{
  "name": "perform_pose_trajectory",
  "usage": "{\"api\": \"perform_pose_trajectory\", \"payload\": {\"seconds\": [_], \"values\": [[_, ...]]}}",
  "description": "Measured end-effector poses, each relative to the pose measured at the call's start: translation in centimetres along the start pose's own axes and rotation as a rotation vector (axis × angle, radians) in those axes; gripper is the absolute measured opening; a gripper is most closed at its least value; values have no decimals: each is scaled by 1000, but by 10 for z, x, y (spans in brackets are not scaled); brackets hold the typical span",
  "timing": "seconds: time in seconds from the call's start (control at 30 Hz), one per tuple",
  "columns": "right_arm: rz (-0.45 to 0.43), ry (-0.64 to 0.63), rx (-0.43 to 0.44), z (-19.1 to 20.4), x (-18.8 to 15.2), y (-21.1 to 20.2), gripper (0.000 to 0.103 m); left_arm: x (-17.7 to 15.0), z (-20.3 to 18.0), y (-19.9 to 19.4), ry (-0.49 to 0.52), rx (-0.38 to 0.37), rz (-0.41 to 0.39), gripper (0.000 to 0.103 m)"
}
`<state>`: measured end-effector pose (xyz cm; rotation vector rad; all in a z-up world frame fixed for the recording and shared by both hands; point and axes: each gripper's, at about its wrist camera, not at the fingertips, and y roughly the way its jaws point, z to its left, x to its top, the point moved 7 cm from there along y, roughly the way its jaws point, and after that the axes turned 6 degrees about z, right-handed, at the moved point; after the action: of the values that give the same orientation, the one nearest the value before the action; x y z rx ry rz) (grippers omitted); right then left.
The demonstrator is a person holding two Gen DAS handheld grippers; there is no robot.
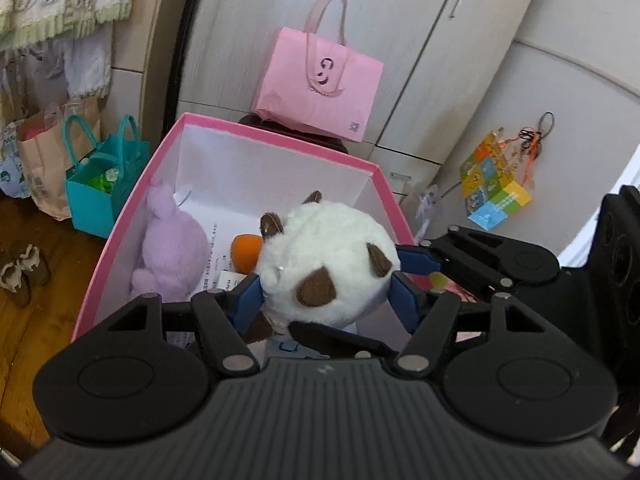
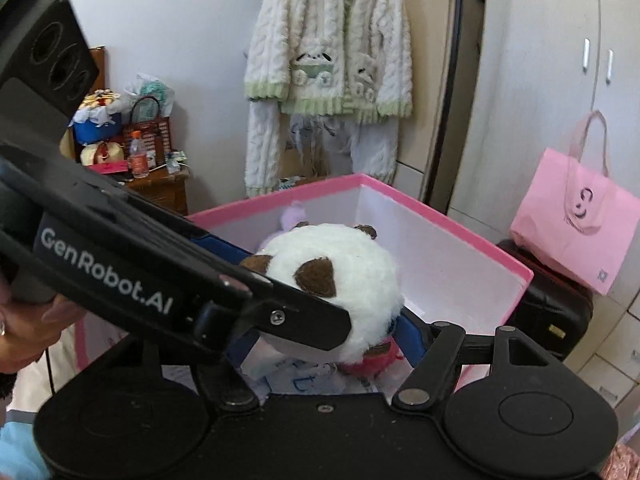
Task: Organize soft objects
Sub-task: 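Lift and carry the panda plush with the left gripper over the box, then open the left gripper to drop the panda plush into the box, then move the left gripper toward the green egg squishy while the right gripper approaches the pink scrunchie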
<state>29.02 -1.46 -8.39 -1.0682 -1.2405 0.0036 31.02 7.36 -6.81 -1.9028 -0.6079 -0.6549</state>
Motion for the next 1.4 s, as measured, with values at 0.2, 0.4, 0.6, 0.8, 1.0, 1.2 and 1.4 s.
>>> {"api": "perform_pose_trajectory", "payload": {"seconds": [0.2, 0.4, 0.6, 0.8, 1.0, 1.2, 1.4], "values": [[16, 17, -104, -6, -9, -3, 75, 2, 1, -11, 11, 102, -92, 66], [-11, 38, -148, -6, -14, -21, 75, -9, -8, -35, 29, 60, -119, 66], [-22, 64, -217, -1, -17, -49, 73, -21, -24, -58, 81, 100, -149, 66], [-25, 103, -214, 6, -26, -72, 73, -28, -35, -91, 108, 102, -198, 67], [-36, 110, -201, 21, -34, -99, 73, -40, -53, -120, 147, 78, -220, 69], [-63, 109, -193, 33, -42, -134, 74, -54, -75, -146, 224, 87, -247, 69], [-49, 182, -197, 25, -60, -174, 74, -72, -102, -164, 303, 73, -267, 69]]}}
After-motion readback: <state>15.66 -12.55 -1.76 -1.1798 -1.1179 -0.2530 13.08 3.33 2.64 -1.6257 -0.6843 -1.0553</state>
